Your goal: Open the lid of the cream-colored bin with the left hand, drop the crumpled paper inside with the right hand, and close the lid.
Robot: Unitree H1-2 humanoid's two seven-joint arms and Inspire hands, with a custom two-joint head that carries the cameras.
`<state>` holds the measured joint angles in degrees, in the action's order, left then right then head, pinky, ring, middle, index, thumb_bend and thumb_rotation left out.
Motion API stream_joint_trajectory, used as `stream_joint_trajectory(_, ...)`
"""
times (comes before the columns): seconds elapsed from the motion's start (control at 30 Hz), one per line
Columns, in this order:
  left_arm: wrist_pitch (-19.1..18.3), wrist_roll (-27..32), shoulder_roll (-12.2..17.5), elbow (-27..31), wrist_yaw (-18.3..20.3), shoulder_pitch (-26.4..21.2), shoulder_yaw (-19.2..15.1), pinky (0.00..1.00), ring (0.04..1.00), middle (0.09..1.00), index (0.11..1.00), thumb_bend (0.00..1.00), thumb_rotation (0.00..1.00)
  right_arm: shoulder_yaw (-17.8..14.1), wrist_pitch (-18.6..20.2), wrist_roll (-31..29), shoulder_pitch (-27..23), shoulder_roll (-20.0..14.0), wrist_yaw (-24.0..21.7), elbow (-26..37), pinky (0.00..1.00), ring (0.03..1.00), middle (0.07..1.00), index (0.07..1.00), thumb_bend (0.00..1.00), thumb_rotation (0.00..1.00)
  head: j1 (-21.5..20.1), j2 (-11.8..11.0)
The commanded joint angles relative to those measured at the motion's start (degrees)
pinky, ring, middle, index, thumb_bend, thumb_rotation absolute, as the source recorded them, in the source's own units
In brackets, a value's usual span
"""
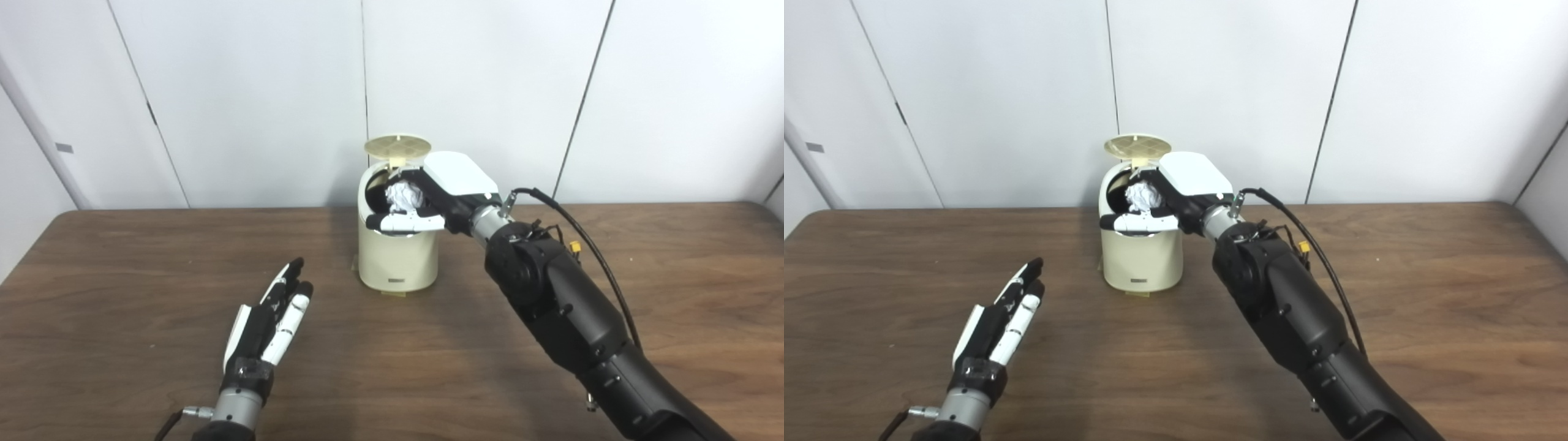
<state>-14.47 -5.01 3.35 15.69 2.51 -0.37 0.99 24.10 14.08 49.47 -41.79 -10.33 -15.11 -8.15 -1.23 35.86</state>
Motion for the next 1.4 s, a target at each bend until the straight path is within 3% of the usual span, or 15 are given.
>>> stream_joint_trajectory(0.0,1.43,0.32,-0.23,0.76,-0.42,-1.55,-0.19,0.95,0.978,0.976,0.98,0.59,0.79,-0.16,0.21,-0.22,-1.74,0.04,-0.42,1.14,0.47,0.562,0.65,0.723,0.7,0.98,-0.07,0.08)
stream_joint_trajectory(0.47,1.4,0.45,-0.51,0.71,-0.34,-1.33,-0.18,0.96,0.973,0.971,0.983,0.59,0.78,0.08,-0.02,0.26,-1.44,0.17,-0.31,1.07,0.52,0.619,0.697,0.749,0.68,0.93,-0.1,0.1)
stream_joint_trajectory(0.73,1.23,0.36,-0.44,0.46,-0.28,-1.4,-0.13,0.96,0.976,0.971,0.979,0.61,0.77,-0.22,-2.27,-0.84,-1.17,0.25,1.31,0.17,0.69,0.787,0.844,0.859,0.68,0.96,-0.33,0.0)
stream_joint_trajectory(0.97,1.58,0.88,-0.56,-0.05,0.05,-1.29,0.07,0.97,0.986,0.979,0.985,0.61,0.77,0.53,-1.67,-0.77,-1.85,0.12,-0.29,-0.07,0.82,0.896,0.92,0.936,0.7,0.99,-0.2,-0.08)
stream_joint_trajectory(1.37,1.44,1.4,-0.57,-0.24,0.42,-1.2,0.11,1.0,1.0,0.991,1.0,0.6,0.73,1.27,-0.7,0.32,-1.99,-0.18,-3.03,0.53,0.81,0.915,0.946,0.922,0.7,0.95,-0.12,-0.19)
